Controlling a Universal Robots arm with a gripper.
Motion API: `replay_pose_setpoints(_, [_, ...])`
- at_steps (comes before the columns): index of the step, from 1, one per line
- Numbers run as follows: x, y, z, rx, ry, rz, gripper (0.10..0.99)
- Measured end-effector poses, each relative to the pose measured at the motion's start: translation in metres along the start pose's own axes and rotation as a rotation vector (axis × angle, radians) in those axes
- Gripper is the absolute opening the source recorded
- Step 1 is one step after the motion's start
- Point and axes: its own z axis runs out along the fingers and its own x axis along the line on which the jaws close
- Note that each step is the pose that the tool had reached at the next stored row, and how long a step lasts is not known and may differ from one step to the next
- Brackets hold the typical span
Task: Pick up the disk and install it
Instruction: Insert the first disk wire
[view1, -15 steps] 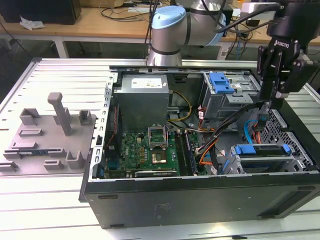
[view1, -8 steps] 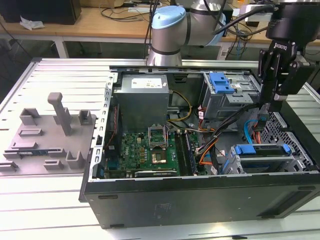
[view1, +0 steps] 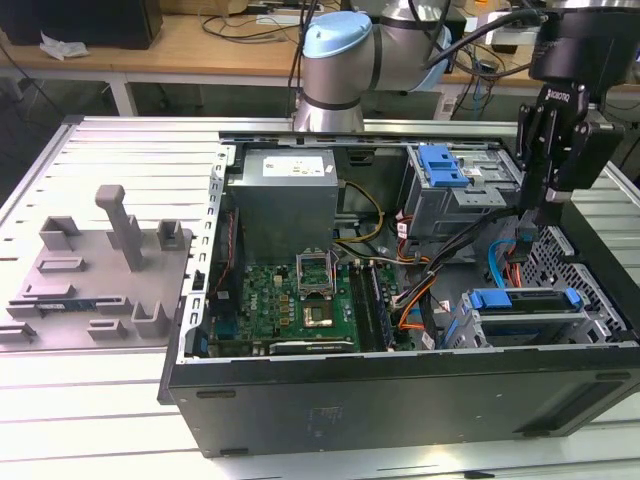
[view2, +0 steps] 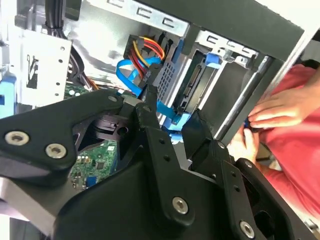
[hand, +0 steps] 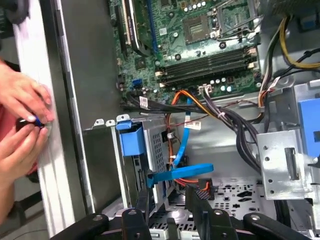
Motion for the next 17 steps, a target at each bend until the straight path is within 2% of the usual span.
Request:
replay_pose_setpoints(1, [-0.0071, -0.004, -0.0003, 0.002, 0.0209, -0.001, 0.475])
replay_pose_setpoints(2, [-0.0104, -0.0041, 0.0014, 0.002, 0.0254, -0.001, 0.475])
replay_pose_setpoints(5, [-0.017, -0.003, 0.0053, 0.003, 0.0318, -0.001, 0.475])
replay_pose_setpoints(6, [-0.0184, -0.0027, 0.007, 0.004, 0.0373, -0.001, 0.475])
replay_pose_setpoints(7, [-0.0192, -0.0026, 0.0086, 0.006, 0.0516, -0.001, 0.475])
replay_pose_setpoints(10, [-0.021, -0.0023, 0.0116, 0.01, 0.0706, -0.001, 0.475])
replay_pose_setpoints(13, [-0.0262, -0.0012, 0.0156, 0.011, 0.0803, -0.001, 0.475])
replay_pose_setpoints(15, [-0.034, 0.0003, 0.016, 0.013, 0.0897, -0.001, 0.459])
replay_pose_setpoints(16, [-0.0381, 0.0011, 0.0154, 0.017, 0.1154, -0.001, 0.388])
replay_pose_setpoints(17, [-0.039, 0.0012, 0.0175, 0.018, 0.1229, -0.001, 0.388])
